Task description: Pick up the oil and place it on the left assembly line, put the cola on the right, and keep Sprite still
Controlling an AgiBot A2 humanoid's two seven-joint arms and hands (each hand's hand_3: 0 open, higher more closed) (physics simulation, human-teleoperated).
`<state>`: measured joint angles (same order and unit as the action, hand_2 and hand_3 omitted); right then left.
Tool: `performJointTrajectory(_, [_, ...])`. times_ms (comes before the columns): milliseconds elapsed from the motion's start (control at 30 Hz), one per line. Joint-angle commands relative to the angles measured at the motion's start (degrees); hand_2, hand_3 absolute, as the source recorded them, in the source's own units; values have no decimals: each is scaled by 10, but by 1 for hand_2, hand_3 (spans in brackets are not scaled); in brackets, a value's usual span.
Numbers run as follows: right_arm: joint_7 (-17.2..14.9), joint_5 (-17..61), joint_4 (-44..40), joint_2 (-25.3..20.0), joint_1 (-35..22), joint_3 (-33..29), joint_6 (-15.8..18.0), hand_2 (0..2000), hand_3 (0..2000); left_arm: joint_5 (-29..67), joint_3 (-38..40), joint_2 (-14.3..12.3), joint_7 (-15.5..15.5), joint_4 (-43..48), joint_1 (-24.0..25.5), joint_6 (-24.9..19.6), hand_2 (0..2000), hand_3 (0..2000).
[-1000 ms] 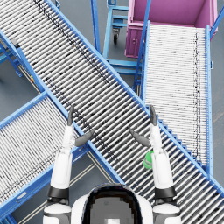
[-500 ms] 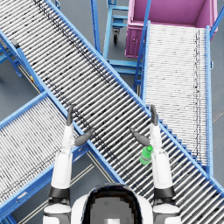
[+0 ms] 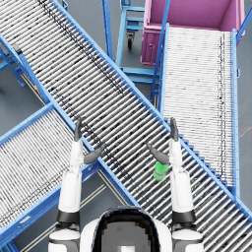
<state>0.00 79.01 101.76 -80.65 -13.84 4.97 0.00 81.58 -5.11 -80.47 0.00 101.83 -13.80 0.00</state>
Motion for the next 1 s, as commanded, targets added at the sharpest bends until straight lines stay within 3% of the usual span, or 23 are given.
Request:
performJointTrajectory(33, [0,0,2,-2,-5,-3,0,0,0,0,3,-2,0,2,-6,0,0,0])
performJointTrajectory(1000, [0,0,1,-22,-7,-20,0,0,0,0,17,-21,0,3,-5,0,0,0])
